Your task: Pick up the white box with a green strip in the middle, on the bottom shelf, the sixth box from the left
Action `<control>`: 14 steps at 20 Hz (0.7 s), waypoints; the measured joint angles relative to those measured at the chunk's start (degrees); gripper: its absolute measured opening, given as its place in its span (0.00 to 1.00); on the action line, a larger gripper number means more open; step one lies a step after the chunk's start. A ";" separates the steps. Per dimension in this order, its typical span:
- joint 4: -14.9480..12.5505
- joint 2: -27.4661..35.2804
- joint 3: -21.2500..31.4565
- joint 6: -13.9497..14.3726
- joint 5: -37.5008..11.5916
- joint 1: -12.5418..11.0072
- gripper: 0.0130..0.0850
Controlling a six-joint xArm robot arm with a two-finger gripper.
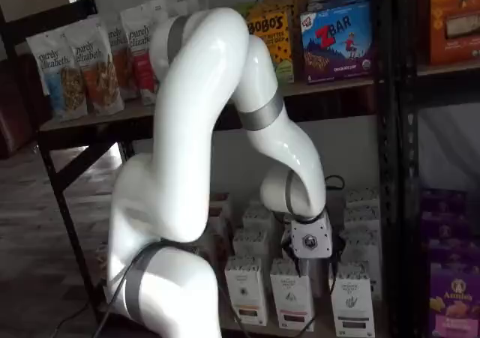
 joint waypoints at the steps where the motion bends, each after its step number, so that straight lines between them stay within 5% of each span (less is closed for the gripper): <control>1: 0.07 1.34 -1.53 -0.38 0.18 -0.29 1.00; 14: 3.73 11.09 -15.34 -4.87 3.60 -1.30 1.00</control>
